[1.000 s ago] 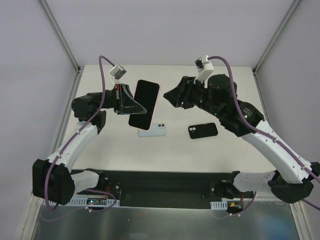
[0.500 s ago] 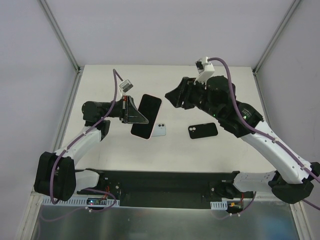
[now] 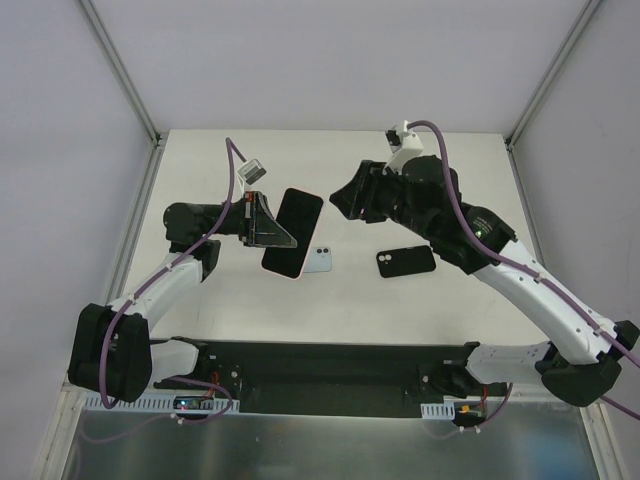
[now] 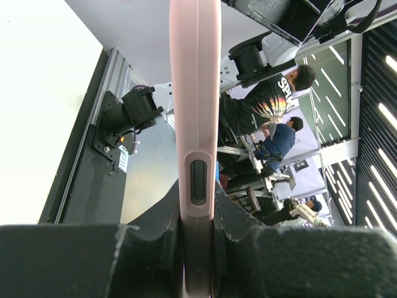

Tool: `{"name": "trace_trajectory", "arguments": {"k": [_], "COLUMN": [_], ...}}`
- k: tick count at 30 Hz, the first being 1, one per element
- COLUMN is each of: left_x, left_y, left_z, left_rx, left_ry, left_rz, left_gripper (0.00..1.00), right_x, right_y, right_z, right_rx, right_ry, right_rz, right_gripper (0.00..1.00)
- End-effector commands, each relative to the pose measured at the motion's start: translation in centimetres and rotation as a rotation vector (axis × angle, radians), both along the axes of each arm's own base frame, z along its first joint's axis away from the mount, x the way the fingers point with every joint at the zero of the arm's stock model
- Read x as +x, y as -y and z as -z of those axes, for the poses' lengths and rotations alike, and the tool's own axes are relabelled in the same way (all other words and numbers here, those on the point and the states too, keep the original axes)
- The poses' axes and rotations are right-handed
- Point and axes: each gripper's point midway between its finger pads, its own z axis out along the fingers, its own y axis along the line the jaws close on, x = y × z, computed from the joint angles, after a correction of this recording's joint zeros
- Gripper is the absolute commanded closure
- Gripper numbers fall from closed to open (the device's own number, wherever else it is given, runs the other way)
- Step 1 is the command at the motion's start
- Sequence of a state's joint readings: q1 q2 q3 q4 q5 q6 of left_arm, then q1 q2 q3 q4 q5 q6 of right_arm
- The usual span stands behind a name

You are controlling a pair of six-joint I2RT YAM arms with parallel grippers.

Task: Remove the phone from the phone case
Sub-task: Remove the phone case from the phone.

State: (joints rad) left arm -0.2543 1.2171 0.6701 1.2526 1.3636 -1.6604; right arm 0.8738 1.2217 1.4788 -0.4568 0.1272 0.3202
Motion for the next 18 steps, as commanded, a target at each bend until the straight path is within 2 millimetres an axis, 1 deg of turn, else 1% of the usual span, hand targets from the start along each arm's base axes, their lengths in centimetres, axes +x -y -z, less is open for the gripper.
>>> {"name": "trace_trajectory", "arguments": {"k": [1,6,9,14,18], "left_x": [-3.0,-3.2,-3.2,-3.3,-3.4], "left_y": [-0.8,-0.8,-0.8,-0.8,-0.9], "left_z": [-4.0,-4.2,-4.3,-4.5,-4.9], "left_rx": [-0.133,-0.134,-0.135,-0.137,-0.142], "left_ry": [0.517,0.52,0.523,0.528,0.536], "left_rz": [-0.003,-0.003,-0.003,-0.002,-0.004], "left_gripper": [1.0,1.0,1.0,1.0,1.0], "right_x": [0.4,0.6,0.6,0.8,1.0], "right_y": [-0.5,-1.1,-1.3,-1.2,-1.2], "right_z": [-0.8,-0.8,-0.4,-0.2,0.5], "right_rx": [0.026,0.028,0.022,0.011,-0.011], "right_ry": [0.011,0.003,-0.004,-0.006,-0.02], "right_rz": [0.002,-0.012,-0.014,-0.007,0.004], "right_gripper": [0.48,0.48,0.48,0.48,0.48]}}
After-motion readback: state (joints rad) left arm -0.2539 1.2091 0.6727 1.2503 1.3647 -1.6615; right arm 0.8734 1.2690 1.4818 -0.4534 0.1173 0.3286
